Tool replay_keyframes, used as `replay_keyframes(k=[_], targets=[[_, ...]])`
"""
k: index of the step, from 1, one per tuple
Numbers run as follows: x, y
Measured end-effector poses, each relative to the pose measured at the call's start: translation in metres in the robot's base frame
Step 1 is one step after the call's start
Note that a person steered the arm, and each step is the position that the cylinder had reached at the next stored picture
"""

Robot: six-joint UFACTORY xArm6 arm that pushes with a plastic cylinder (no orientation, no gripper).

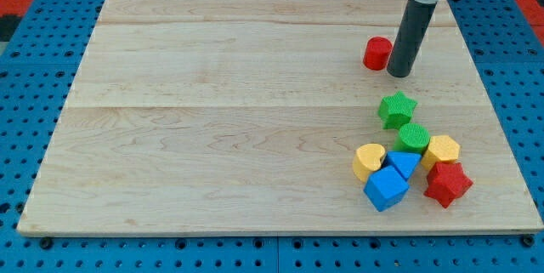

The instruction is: Push the red circle slightly left

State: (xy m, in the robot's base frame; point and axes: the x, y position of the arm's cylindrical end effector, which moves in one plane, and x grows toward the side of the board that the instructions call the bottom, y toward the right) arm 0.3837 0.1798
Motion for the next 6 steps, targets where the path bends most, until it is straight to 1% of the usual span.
replay_keyframes(k=[1, 3, 4, 5, 6], targets=[[0.0, 0.008], [-0.02, 0.008], [-0.046, -0.003], [-0.023, -0.101], [-0.032, -0.19]])
